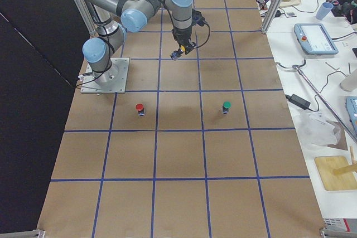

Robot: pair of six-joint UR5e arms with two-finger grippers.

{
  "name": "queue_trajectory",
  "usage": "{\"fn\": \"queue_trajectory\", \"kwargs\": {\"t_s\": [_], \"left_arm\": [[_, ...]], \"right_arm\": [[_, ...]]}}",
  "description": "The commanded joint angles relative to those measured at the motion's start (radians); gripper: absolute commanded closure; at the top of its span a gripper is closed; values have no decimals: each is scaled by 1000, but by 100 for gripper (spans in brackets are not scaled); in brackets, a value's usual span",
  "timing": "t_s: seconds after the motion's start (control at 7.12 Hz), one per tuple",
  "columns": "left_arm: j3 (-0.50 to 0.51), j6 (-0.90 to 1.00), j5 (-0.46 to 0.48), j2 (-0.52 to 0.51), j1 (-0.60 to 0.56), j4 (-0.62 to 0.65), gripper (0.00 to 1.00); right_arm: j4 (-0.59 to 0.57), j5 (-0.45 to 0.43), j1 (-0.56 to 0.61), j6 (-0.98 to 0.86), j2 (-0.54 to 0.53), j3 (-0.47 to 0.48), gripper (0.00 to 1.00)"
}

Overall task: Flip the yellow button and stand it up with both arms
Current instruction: 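Set the button upright with the right gripper while the left arm swings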

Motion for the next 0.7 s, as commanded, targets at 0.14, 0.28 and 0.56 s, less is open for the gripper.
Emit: {"fn": "queue_trajectory", "kwargs": {"t_s": [0.14,0.28,0.56], "left_arm": [[-6,44,16,31,-8,-15,1],[-13,44,16,41,-11,-15,1],[-13,87,17,17,-31,1,1]], "right_arm": [[-56,165,-146,-350,88,10,95],[-58,228,-204,-495,114,23,95],[-81,311,-269,-670,196,33,95]]}}
